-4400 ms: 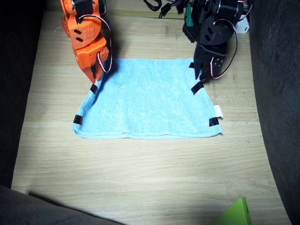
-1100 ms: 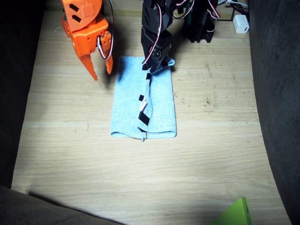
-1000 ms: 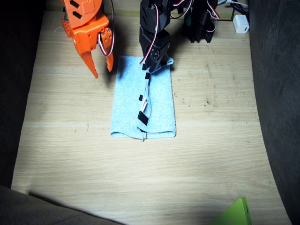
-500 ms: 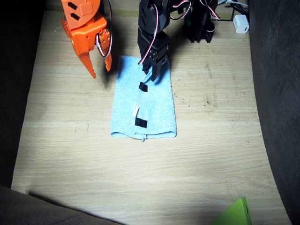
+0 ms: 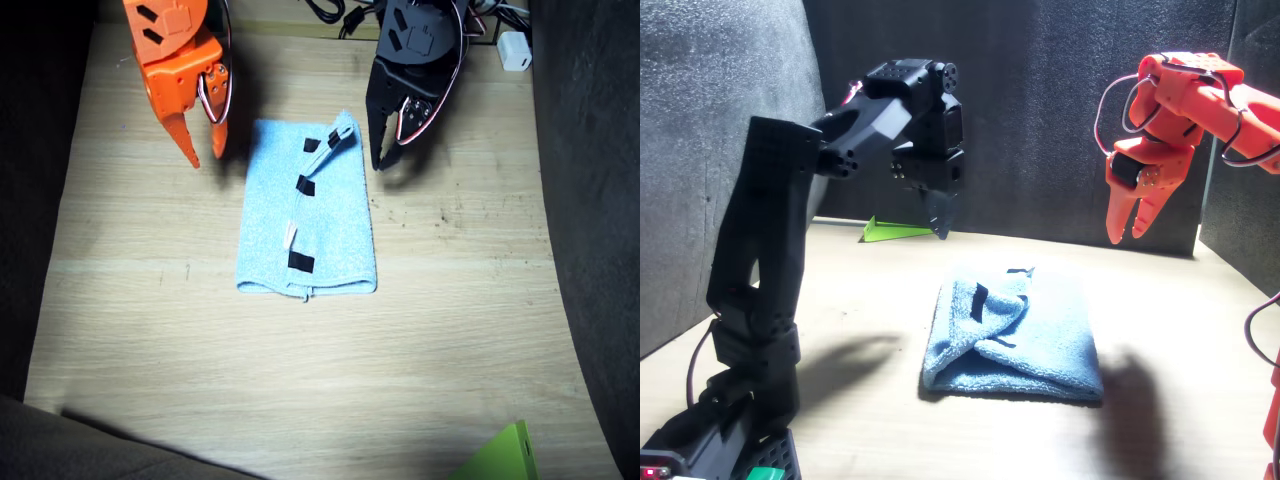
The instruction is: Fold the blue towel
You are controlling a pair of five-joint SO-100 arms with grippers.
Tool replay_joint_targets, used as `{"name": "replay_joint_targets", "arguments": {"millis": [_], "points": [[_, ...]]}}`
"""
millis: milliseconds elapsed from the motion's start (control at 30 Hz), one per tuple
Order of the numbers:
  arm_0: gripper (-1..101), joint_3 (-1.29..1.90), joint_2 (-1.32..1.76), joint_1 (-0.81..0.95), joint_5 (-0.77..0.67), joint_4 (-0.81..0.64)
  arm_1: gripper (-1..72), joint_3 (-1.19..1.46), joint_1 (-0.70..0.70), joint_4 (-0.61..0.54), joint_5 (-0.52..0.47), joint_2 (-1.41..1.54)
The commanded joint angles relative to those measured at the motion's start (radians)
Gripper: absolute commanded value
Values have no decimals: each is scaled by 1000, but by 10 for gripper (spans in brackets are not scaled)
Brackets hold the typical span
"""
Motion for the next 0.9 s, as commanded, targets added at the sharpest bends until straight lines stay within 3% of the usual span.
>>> {"name": "replay_joint_targets", "arguments": {"millis": [0,367,733,867], "points": [[-2,229,98,-29,2,-107,1,3,-5,3,11,60],[-2,374,121,-164,-25,-213,1,54,11,8,12,109],[-3,164,-123,-414,-38,-126,0,54,0,5,20,95],[-3,77,-161,-410,-32,-84,0,71,-11,6,23,103]]}}
